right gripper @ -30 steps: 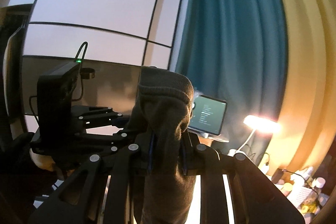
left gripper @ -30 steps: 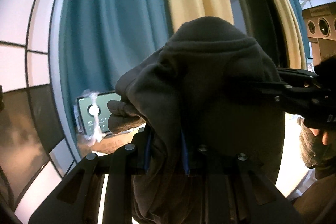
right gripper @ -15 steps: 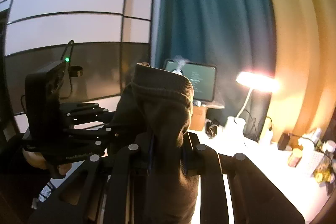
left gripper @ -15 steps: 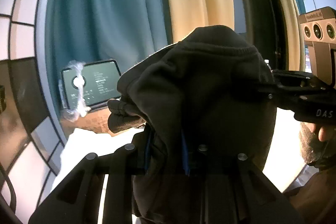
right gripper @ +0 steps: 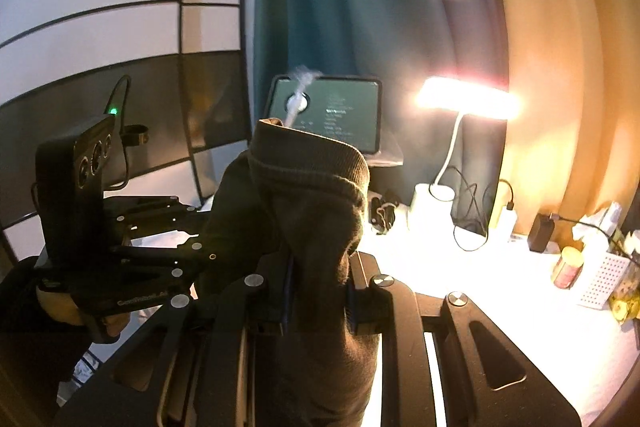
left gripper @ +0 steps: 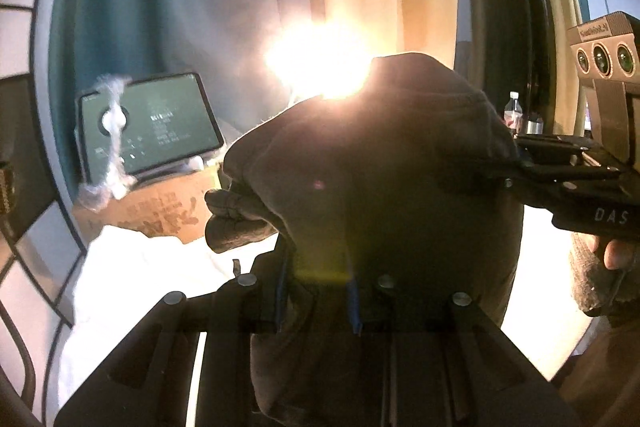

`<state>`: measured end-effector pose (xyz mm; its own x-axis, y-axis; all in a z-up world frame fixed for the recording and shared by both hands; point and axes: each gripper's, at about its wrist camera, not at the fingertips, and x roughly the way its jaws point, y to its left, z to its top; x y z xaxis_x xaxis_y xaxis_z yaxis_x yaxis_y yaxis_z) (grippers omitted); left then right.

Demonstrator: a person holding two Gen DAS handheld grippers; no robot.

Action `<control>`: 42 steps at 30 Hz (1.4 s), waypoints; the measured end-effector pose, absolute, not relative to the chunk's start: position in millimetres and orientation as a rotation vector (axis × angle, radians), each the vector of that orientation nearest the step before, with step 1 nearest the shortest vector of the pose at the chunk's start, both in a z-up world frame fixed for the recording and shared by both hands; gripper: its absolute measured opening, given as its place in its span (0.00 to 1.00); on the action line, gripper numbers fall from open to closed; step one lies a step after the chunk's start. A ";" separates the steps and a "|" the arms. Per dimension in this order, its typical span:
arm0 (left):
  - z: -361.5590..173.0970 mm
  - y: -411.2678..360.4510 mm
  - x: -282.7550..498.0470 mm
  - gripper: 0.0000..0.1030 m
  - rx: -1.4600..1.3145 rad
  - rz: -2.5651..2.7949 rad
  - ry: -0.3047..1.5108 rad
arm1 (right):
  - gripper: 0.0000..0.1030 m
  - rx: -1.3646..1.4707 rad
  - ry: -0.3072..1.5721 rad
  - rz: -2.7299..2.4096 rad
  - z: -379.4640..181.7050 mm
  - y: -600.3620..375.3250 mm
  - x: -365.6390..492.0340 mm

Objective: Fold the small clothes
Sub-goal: 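Hold the folded shirt up high with both grippers, then lower the held shirt back onto the bed with both grippers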

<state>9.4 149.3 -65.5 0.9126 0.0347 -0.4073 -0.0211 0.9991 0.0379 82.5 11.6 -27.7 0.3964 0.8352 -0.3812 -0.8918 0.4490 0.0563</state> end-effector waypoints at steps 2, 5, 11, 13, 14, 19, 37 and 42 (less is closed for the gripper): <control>-71.7 152.4 17.1 0.21 0.018 0.021 0.443 | 0.21 -0.166 0.399 1.097 -33.3 15.8 90.7; -81.7 161.1 32.4 0.21 0.007 0.016 0.476 | 0.21 -0.164 0.429 1.089 -43.7 22.9 104.5; -100.3 171.3 55.2 0.21 -0.007 0.002 0.529 | 0.21 -0.155 0.495 1.059 -65.4 37.3 136.1; -109.7 177.9 65.2 0.21 -0.023 -0.003 0.552 | 0.21 -0.156 0.516 1.054 -73.2 43.0 145.9; -113.9 181.1 69.7 0.21 -0.027 -0.005 0.562 | 0.21 -0.159 0.525 1.051 -76.5 45.9 149.6; -131.3 191.2 85.8 0.21 -0.041 -0.011 0.605 | 0.21 -0.161 0.580 1.045 -98.1 60.4 173.8; -180.0 230.5 136.4 0.24 -0.228 -0.014 0.855 | 0.22 -0.120 0.823 0.994 -183.4 84.5 239.5; -174.4 227.4 149.2 0.24 -0.129 -0.003 0.890 | 0.36 -0.059 0.935 0.950 -199.4 77.0 264.0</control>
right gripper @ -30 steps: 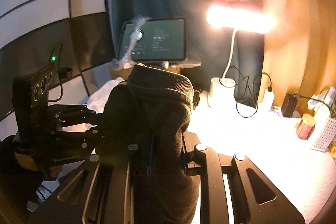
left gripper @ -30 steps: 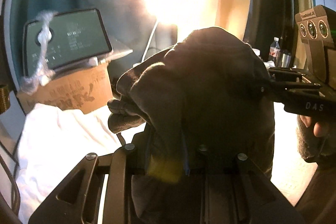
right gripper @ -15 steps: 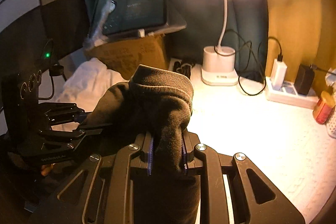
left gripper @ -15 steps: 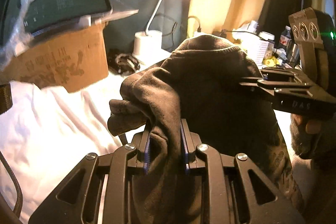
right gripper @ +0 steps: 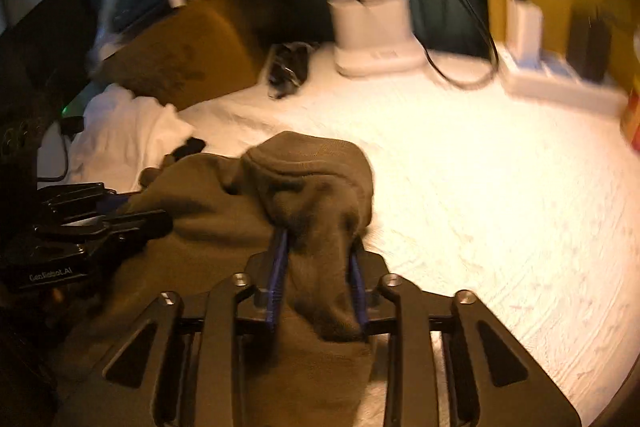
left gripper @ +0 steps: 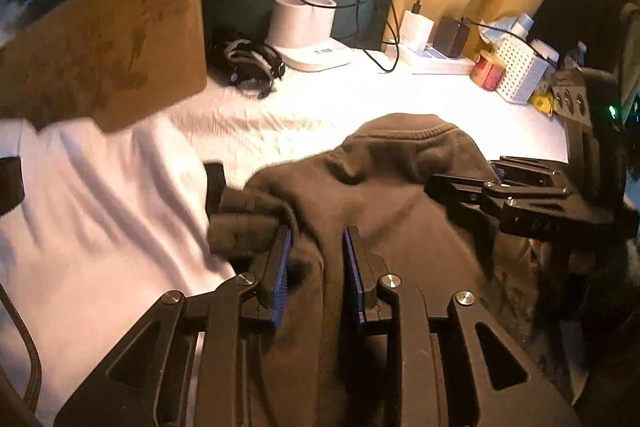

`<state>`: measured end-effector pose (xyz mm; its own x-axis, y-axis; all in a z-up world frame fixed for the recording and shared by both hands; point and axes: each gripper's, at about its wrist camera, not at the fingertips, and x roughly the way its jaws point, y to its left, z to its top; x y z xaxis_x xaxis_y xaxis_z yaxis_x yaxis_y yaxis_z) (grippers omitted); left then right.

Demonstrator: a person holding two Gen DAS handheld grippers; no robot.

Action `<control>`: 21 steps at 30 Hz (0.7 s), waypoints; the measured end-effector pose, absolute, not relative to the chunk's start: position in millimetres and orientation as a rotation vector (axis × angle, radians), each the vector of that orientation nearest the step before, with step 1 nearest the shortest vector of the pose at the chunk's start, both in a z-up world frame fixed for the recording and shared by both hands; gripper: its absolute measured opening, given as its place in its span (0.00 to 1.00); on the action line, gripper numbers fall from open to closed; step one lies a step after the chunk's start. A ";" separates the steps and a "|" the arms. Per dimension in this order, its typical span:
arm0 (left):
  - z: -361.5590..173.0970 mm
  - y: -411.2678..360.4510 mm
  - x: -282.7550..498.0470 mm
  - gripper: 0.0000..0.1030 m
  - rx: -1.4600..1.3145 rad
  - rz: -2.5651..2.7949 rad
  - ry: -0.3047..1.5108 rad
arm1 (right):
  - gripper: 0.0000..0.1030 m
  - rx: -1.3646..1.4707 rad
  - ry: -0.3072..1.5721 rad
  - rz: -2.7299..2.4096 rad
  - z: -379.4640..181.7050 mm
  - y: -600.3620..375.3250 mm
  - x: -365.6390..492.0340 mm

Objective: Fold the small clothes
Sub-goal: 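Lower the held shirt back onto the bed with both grippers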

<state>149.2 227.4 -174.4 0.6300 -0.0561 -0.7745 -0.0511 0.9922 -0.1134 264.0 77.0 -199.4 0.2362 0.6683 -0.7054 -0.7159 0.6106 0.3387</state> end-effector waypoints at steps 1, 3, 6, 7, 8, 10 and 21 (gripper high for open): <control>-173.5 227.8 152.1 0.24 -0.109 0.001 0.888 | 0.39 -0.055 0.931 0.943 -199.3 75.5 266.5; -174.5 230.7 159.3 0.24 -0.087 0.004 0.895 | 0.41 -0.046 0.918 0.919 -198.6 70.8 272.1; -177.3 235.1 169.5 0.24 -0.086 -0.005 0.903 | 0.42 -0.028 0.932 0.908 -202.2 67.8 276.6; -177.5 236.7 171.3 0.24 -0.086 -0.004 0.903 | 0.42 -0.030 0.929 0.906 -201.7 66.9 275.7; -177.6 238.9 172.7 0.24 -0.088 0.000 0.902 | 0.42 -0.033 0.924 0.905 -200.5 67.2 275.4; -178.1 243.9 177.5 0.24 -0.093 0.011 0.901 | 0.42 -0.033 0.914 0.901 -198.3 66.4 275.2; -176.8 239.0 178.9 0.27 0.051 0.102 0.885 | 0.55 -0.033 0.919 0.817 -201.2 58.9 281.4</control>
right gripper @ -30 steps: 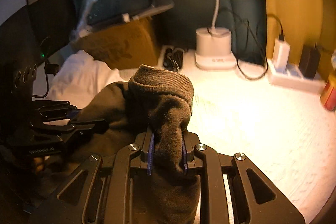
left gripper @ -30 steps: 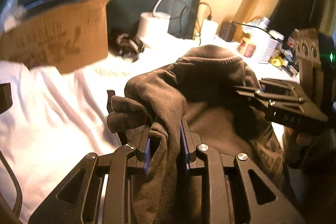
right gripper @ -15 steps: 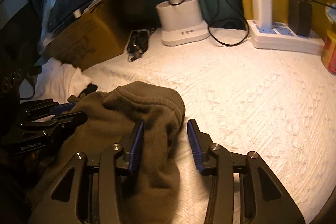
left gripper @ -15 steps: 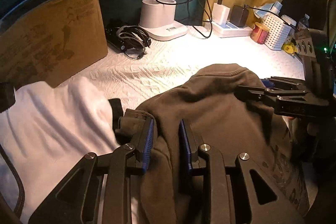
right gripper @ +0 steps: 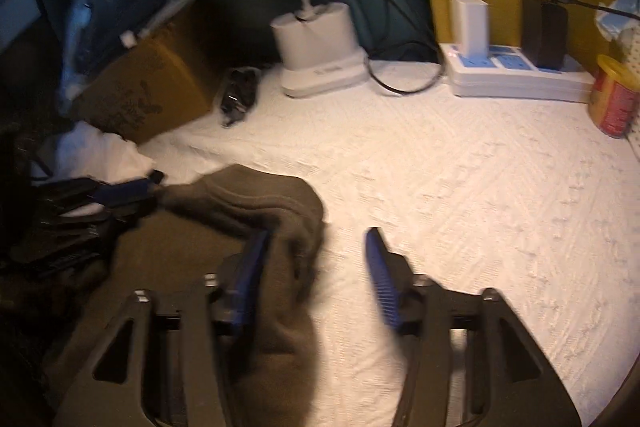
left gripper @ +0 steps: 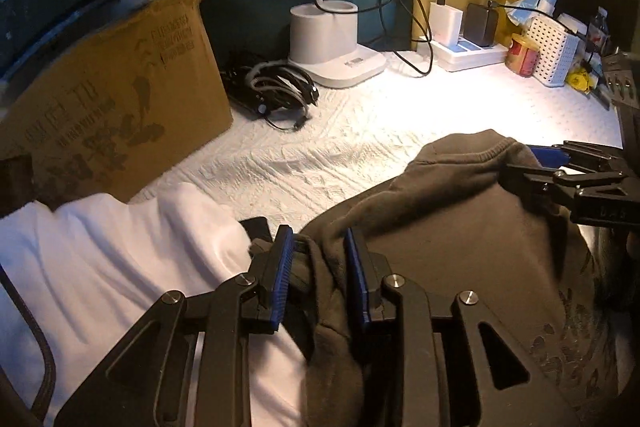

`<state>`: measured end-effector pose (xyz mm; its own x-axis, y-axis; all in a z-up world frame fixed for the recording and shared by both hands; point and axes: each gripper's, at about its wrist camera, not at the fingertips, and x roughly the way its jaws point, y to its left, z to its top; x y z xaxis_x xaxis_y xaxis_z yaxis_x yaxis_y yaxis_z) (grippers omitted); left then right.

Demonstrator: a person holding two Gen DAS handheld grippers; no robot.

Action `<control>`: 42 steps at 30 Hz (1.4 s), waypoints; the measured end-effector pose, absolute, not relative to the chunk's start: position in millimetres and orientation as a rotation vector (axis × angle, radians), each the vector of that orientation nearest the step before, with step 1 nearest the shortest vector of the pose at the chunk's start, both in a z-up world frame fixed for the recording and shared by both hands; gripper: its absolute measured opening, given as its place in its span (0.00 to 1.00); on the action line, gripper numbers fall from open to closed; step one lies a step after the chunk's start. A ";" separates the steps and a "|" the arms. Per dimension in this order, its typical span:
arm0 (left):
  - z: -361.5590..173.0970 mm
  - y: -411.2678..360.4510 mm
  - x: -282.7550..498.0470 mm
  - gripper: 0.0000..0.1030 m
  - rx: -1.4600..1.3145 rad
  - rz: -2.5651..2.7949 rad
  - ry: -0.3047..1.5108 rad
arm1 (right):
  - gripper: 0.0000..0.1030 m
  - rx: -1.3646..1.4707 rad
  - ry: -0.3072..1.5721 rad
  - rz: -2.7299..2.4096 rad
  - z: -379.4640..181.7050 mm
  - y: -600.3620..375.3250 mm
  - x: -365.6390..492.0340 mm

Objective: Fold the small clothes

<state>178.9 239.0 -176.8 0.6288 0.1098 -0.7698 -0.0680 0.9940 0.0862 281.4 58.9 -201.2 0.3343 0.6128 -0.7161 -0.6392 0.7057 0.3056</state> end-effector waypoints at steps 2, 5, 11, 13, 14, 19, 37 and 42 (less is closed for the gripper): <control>-171.0 234.4 172.9 0.27 0.090 0.124 0.875 | 0.56 -0.048 0.912 0.807 -199.4 58.6 279.7; -164.3 231.3 162.0 0.28 0.063 0.087 0.878 | 0.56 -0.049 0.911 0.795 -198.5 55.0 276.9; -157.6 214.6 132.2 0.28 0.076 0.060 0.892 | 0.56 -0.048 0.900 0.771 -193.5 43.1 267.8; -156.2 210.9 122.8 0.28 0.070 0.058 0.894 | 0.56 -0.050 0.896 0.771 -192.0 40.1 261.5; -155.5 209.8 118.1 0.28 0.065 0.059 0.894 | 0.56 -0.050 0.895 0.773 -191.5 38.8 258.7; -155.5 202.6 97.8 0.28 0.038 0.060 0.897 | 0.55 -0.061 0.888 0.793 -188.6 29.6 239.2; -179.7 190.2 45.0 0.28 -0.036 0.084 0.943 | 0.38 -0.085 0.932 0.904 -205.4 -7.0 170.2; -182.6 191.6 36.7 0.28 -0.054 0.090 0.940 | 0.33 -0.083 0.935 0.910 -205.1 -14.7 156.5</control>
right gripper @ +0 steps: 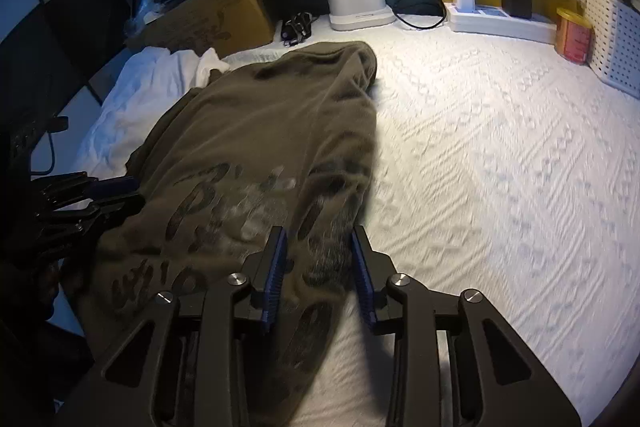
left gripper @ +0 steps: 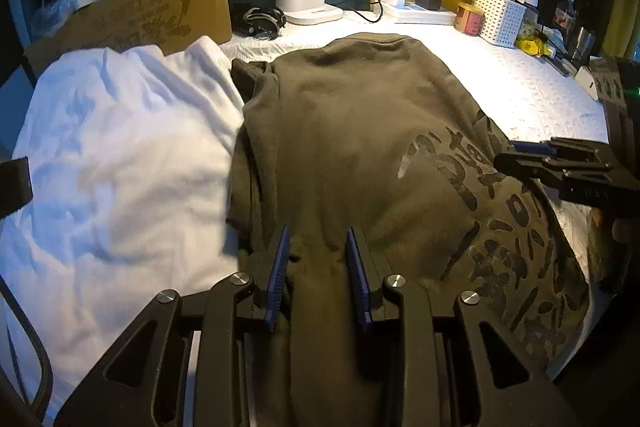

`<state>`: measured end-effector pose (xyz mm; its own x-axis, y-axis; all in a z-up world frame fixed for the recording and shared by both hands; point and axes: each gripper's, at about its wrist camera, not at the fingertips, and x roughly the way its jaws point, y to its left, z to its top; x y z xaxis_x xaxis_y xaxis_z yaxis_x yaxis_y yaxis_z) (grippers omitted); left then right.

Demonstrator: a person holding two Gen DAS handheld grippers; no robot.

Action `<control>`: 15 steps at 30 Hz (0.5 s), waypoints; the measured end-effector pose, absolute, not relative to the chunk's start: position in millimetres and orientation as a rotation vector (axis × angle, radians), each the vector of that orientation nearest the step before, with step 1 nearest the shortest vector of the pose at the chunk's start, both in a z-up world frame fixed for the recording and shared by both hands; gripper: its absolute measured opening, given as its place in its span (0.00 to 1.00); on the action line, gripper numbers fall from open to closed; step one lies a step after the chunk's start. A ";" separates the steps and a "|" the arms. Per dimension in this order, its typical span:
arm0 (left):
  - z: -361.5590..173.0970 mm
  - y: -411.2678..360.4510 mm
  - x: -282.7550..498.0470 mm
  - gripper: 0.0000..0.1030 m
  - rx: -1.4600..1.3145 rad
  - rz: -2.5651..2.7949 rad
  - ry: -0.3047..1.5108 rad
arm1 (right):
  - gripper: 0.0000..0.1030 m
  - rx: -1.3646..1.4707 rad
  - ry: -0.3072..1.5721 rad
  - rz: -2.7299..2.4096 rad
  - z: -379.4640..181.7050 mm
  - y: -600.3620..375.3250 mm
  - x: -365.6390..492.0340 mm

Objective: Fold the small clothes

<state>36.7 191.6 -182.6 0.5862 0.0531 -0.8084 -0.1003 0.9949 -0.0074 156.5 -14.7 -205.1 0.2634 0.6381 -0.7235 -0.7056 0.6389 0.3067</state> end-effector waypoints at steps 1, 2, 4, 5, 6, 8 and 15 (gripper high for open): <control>-181.9 191.4 35.0 0.28 -0.054 0.091 0.941 | 0.33 -0.078 0.941 0.911 -204.8 -16.2 154.8; -181.1 191.2 33.8 0.28 -0.051 0.092 0.940 | 0.33 -0.073 0.944 0.916 -204.7 -17.8 152.1; -179.8 190.5 29.8 0.28 -0.044 0.091 0.934 | 0.33 -0.066 0.951 0.919 -205.4 -21.3 148.5; -179.2 189.4 27.5 0.28 -0.043 0.089 0.932 | 0.33 -0.063 0.950 0.920 -205.2 -23.1 145.5; -178.9 188.8 24.6 0.28 -0.044 0.089 0.932 | 0.33 -0.061 0.953 0.923 -205.1 -24.7 142.1; -179.2 188.6 19.5 0.28 -0.046 0.092 0.931 | 0.33 -0.058 0.955 0.926 -204.5 -27.9 135.8; -187.2 193.1 2.6 0.33 -0.094 0.114 0.942 | 0.33 -0.076 0.962 0.963 -204.2 -35.8 112.9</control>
<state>2.6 193.1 -187.2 0.5827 0.0567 -0.8107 -0.1391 0.9898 -0.0308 112.9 -35.8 -204.2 0.2084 0.6605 -0.7213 -0.7226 0.6010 0.3415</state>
